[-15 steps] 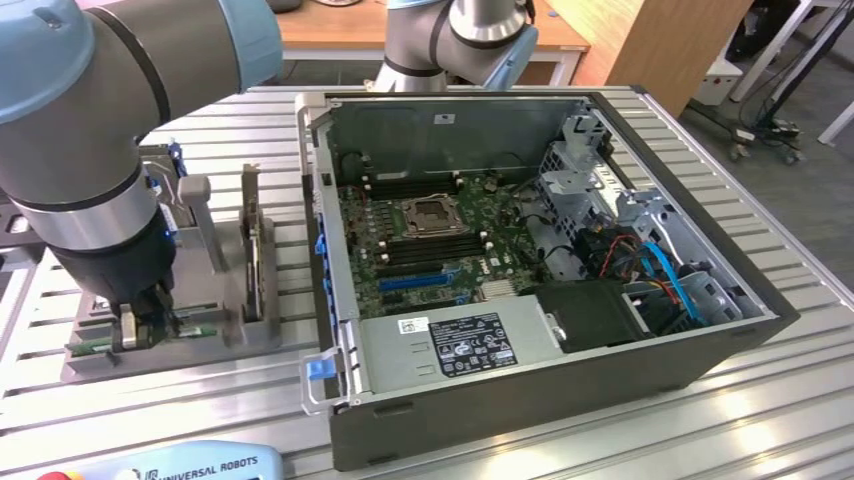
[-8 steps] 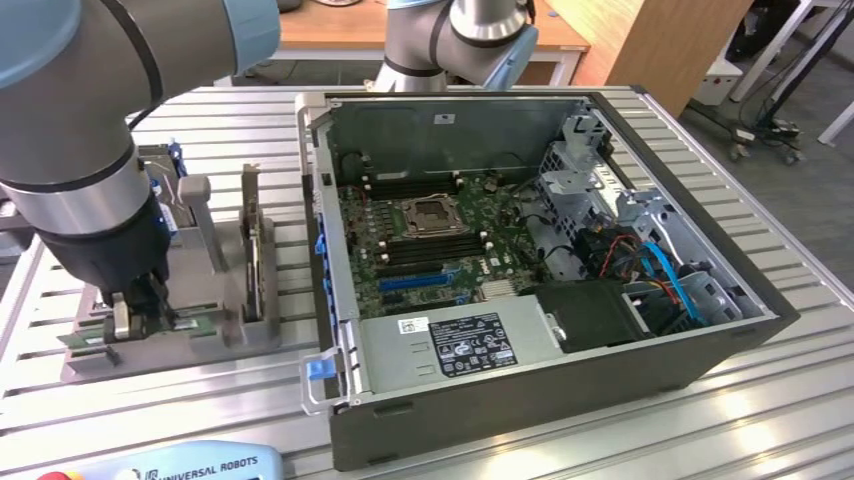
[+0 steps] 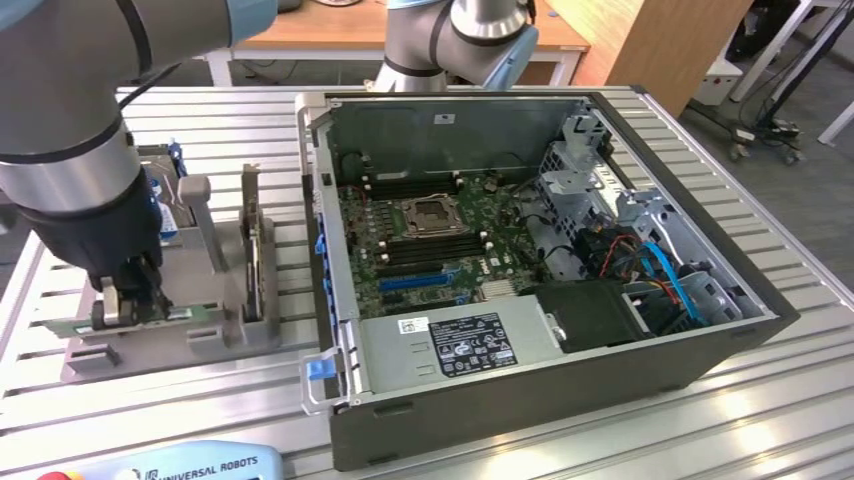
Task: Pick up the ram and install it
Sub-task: 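Pick up the ram and move it above insertion slot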
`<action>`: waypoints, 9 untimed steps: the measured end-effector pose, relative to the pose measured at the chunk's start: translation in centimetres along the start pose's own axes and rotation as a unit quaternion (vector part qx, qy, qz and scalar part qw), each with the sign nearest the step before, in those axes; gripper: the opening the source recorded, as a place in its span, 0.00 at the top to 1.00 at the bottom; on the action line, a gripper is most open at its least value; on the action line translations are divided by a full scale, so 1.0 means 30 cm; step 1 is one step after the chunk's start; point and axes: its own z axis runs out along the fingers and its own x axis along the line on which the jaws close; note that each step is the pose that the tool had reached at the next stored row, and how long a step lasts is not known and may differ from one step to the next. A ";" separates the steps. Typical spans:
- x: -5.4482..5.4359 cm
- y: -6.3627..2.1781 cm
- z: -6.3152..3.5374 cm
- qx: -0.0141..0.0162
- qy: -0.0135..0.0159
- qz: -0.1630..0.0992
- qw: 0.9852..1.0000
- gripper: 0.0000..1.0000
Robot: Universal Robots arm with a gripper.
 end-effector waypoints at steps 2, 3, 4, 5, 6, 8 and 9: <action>-0.001 0.001 -0.021 0.000 0.000 0.000 1.000 0.89; -0.001 0.001 -0.031 0.000 0.000 0.000 1.000 0.89; -0.001 0.001 -0.042 0.000 0.000 0.000 1.000 0.89; -0.001 0.002 -0.051 0.000 0.000 0.000 1.000 0.89; -0.002 0.002 -0.060 0.000 0.000 0.000 1.000 0.89; -0.002 0.003 -0.080 0.000 -0.001 0.000 1.000 0.89; -0.003 0.003 -0.090 0.000 -0.001 0.000 1.000 0.89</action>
